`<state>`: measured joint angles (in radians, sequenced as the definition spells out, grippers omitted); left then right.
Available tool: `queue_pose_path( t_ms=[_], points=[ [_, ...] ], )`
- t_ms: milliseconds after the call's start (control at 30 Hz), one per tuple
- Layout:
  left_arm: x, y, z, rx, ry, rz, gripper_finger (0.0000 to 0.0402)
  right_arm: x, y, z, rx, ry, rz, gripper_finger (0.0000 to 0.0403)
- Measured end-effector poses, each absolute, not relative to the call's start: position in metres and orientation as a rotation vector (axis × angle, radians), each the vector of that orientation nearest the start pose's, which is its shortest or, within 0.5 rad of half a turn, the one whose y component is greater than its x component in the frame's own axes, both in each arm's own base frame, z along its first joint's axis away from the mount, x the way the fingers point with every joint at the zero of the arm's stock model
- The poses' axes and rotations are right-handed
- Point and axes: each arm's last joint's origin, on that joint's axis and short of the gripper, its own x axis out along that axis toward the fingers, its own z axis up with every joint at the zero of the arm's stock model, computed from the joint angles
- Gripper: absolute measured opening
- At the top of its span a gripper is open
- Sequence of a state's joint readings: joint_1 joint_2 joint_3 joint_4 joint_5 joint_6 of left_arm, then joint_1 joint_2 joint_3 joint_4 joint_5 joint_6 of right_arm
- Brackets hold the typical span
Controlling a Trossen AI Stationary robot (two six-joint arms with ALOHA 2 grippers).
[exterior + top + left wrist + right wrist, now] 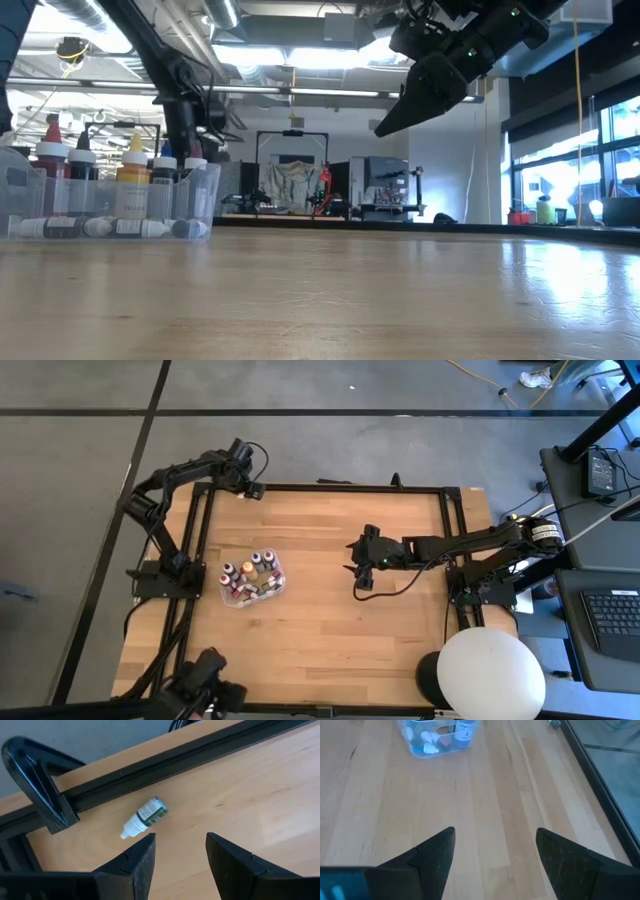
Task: Pick & Place food coloring
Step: Put the small dark green food coloring bottle into the transparent bin
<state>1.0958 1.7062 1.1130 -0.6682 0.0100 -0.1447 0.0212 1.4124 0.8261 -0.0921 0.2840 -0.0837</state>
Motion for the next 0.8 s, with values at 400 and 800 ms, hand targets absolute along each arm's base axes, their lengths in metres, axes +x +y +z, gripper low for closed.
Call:
queue_pose_path(
  t_ms=[400, 800],
  points=[
    [0.1441, 0.2916, 0.1761, -0.750, 1.130, 1.100, 0.0169, 0.2902, -0.0019, 0.2187, -0.186, 0.682, -0.223, 0.0280],
    [0.1457, 0.2912, 0.1761, -0.780, 1.105, 1.057, 0.0169, 0.2902, -0.0019, 0.2186, -0.185, 0.682, -0.224, 0.0280]
  ],
)
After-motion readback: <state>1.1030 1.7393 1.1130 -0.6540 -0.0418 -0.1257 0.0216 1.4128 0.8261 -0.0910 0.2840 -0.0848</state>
